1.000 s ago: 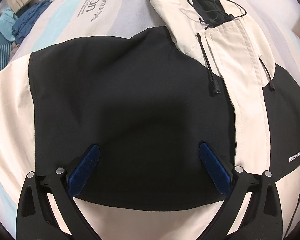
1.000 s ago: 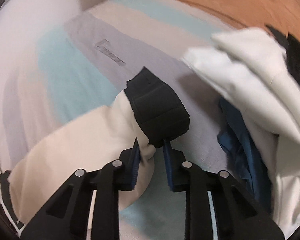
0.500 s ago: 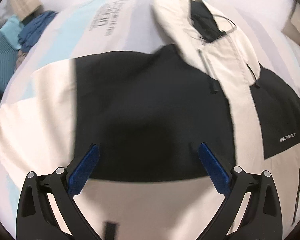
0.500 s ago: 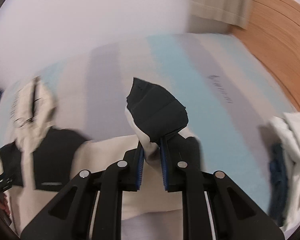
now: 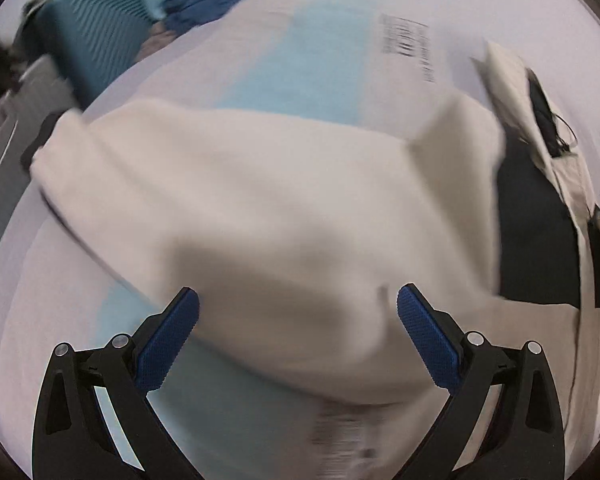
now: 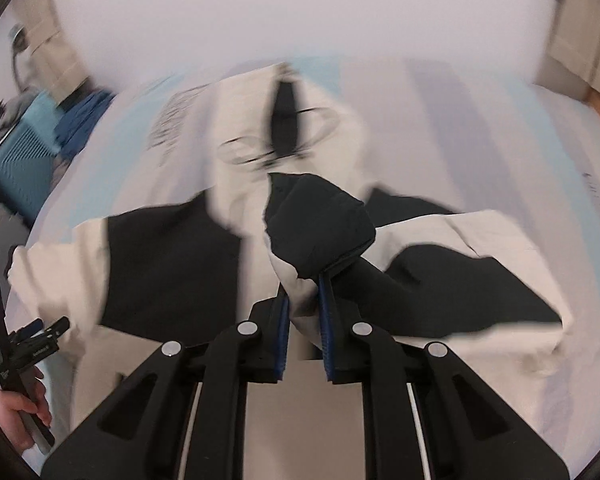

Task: Fold large clothes
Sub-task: 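Carry the held sleeve across the jacket body and release it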

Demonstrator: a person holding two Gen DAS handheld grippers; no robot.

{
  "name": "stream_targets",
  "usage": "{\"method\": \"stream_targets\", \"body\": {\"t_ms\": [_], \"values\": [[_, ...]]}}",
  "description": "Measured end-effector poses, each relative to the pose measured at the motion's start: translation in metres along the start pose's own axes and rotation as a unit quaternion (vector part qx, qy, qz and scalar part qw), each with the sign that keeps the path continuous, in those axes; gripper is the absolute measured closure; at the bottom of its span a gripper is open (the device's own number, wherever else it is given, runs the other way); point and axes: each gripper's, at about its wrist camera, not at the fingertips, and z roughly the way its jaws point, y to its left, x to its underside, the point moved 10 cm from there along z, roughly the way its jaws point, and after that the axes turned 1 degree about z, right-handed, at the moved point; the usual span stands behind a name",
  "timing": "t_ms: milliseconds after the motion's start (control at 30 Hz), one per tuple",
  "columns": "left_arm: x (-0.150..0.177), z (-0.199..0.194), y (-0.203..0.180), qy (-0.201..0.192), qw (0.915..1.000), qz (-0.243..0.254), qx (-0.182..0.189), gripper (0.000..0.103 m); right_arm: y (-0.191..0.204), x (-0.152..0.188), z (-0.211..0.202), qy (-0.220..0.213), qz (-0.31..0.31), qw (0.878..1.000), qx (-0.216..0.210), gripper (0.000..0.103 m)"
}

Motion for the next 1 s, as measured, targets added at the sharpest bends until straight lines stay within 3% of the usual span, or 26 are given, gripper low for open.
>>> {"method": "stream_targets", "body": {"t_ms": [200, 300, 467, 667, 733, 833, 867, 1000], "values": [[-0.002, 0.006, 0.039, -0.007, 0.9999, -0.006, 0.009, 0.006, 0.128, 0.027, 0.035, 0.017, -0.053, 0.998, -0.024, 0.091], [-0.002, 0.012, 0.048, -0.007, 0.9998, -0.010, 0.014, 0.006, 0.173, 0.041, 0.054, 0.020, -0.078, 0.997, -0.009, 0.091], [-0.001, 0.020, 0.054, -0.001, 0.9998, -0.005, 0.019, 0.006, 0.193, 0.061, 0.078, 0.044, -0.091, 0.995, 0.008, 0.090], [0.009, 0.024, 0.057, -0.005, 0.9997, -0.005, 0.023, 0.006, 0.196, 0.098, 0.084, 0.071, -0.117, 0.990, -0.016, 0.085], [0.010, 0.022, 0.060, -0.009, 0.9997, -0.009, 0.020, 0.006, 0.200, 0.104, 0.082, 0.074, -0.124, 0.989, -0.029, 0.076], [0.012, 0.020, 0.066, -0.015, 0.9995, -0.021, 0.018, 0.006, 0.211, 0.112, 0.077, 0.076, -0.151, 0.984, -0.057, 0.055], [0.012, 0.019, 0.067, -0.016, 0.9994, -0.024, 0.017, 0.006, 0.213, 0.115, 0.073, 0.077, -0.154, 0.982, -0.075, 0.039], [0.009, 0.012, 0.075, -0.030, 0.9993, -0.023, 0.007, 0.006, 0.203, 0.103, 0.034, 0.039, -0.135, 0.982, -0.130, 0.038]]}}
